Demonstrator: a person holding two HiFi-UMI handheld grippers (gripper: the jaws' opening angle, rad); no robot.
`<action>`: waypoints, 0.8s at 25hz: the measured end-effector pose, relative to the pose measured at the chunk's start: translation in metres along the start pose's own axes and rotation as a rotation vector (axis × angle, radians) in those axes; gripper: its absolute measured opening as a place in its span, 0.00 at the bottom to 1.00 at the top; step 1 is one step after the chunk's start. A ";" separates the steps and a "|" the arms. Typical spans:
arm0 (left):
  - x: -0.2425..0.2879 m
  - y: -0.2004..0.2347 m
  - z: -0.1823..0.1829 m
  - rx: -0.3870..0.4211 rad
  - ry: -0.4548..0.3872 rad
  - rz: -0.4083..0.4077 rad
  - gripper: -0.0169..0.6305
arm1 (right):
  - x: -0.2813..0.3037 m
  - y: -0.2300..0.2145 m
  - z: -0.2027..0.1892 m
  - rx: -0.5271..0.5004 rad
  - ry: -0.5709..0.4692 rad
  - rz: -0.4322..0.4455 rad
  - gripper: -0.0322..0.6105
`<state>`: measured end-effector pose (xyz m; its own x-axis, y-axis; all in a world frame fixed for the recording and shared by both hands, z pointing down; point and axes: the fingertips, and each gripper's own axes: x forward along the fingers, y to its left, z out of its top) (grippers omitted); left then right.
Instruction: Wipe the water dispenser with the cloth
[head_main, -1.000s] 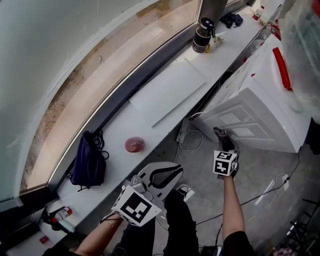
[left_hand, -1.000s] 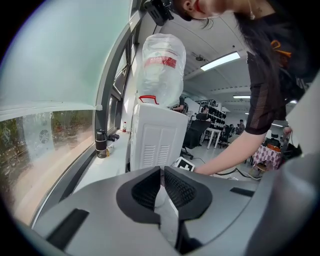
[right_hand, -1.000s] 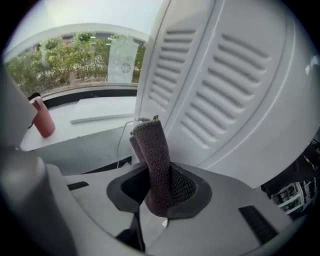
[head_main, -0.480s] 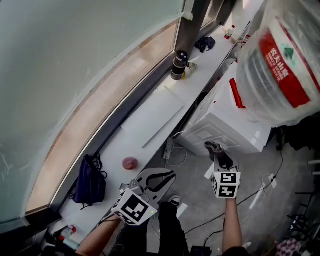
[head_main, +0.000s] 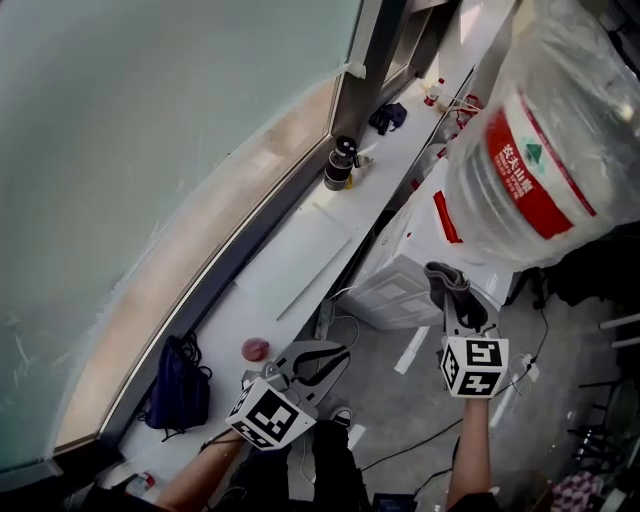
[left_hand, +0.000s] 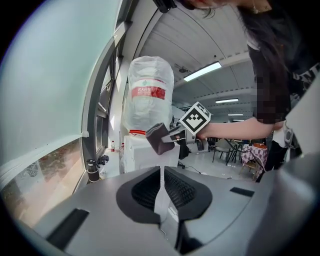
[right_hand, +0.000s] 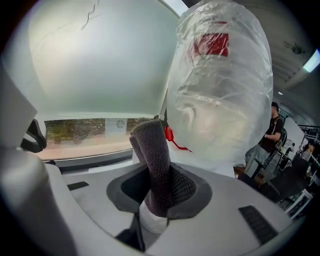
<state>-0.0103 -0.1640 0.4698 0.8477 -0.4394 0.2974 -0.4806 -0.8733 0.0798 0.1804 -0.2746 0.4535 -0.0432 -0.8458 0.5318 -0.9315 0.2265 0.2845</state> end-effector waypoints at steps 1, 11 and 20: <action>0.000 0.000 0.002 0.000 -0.004 -0.002 0.08 | 0.003 0.002 0.000 -0.005 0.004 -0.008 0.21; -0.012 0.018 -0.041 -0.066 0.019 0.043 0.08 | 0.080 0.059 -0.074 -0.158 0.096 -0.057 0.21; -0.026 0.051 -0.090 -0.142 0.007 0.185 0.08 | 0.166 0.091 -0.184 -0.250 0.253 -0.049 0.21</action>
<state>-0.0774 -0.1776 0.5520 0.7406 -0.5874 0.3264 -0.6551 -0.7392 0.1563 0.1545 -0.3056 0.7146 0.1189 -0.7193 0.6845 -0.8118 0.3265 0.4841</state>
